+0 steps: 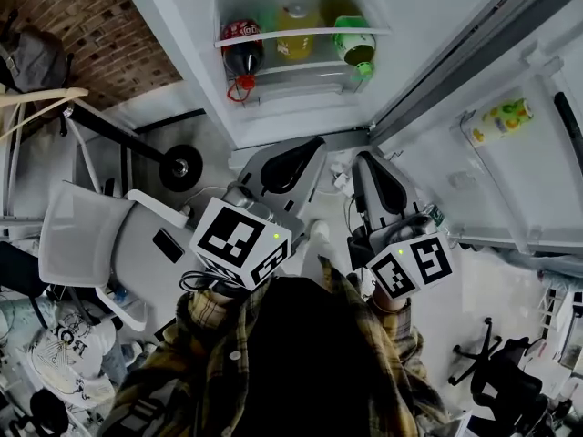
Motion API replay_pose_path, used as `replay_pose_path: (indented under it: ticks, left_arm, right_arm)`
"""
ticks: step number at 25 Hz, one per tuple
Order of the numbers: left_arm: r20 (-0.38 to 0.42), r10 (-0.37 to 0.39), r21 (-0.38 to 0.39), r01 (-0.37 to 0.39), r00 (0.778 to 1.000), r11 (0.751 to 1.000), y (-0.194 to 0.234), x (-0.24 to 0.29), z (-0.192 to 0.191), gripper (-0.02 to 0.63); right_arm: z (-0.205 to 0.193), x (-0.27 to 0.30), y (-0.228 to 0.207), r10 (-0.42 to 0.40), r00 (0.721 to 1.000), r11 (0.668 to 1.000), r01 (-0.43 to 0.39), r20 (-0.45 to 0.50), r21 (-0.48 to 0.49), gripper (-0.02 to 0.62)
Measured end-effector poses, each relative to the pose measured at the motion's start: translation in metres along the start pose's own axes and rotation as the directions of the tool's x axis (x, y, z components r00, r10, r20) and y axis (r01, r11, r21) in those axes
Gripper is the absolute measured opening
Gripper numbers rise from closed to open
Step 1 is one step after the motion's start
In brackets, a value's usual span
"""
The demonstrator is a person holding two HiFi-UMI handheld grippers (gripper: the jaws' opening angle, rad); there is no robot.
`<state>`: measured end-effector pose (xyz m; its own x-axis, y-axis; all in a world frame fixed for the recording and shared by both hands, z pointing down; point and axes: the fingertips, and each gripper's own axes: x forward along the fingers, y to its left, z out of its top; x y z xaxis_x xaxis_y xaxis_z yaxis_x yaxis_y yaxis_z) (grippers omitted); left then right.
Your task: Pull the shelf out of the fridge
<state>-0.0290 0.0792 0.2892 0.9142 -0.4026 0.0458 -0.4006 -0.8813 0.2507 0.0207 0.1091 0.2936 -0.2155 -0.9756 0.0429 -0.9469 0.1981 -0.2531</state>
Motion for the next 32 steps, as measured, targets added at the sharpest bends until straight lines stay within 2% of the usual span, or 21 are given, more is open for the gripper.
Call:
replay_pose_path:
  ticks: [9, 14, 20, 25, 32]
  left_arm:
    - [0.045, 0.145, -0.03, -0.144, 0.988, 0.989, -0.009, 0.056, -0.003, 0.003]
    - [0.055, 0.237, -0.049, -0.235, 0.97, 0.971, -0.009, 0.065, -0.008, 0.003]
    - [0.054, 0.319, -0.059, -0.316, 0.946, 0.947, 0.004, 0.064, -0.008, 0.003]
    - [0.06, 0.344, -0.059, -0.341, 0.937, 0.938, 0.019, 0.068, -0.006, 0.003]
    - [0.079, 0.326, -0.051, -0.323, 0.942, 0.945, 0.047, 0.084, 0.009, 0.003]
  right_arm:
    - [0.012, 0.007, -0.053, 0.159, 0.986, 0.987, -0.16, -0.059, -0.027, 0.018]
    - [0.011, 0.012, -0.069, 0.24, 0.967, 0.97, -0.242, -0.089, -0.012, 0.018]
    - [0.007, 0.025, -0.072, 0.302, 0.948, 0.953, -0.302, -0.106, 0.013, 0.018]
    - [0.008, 0.041, -0.075, 0.324, 0.94, 0.946, -0.323, -0.105, 0.027, 0.018]
    - [0.019, 0.072, -0.082, 0.314, 0.946, 0.949, -0.315, -0.086, 0.001, 0.018]
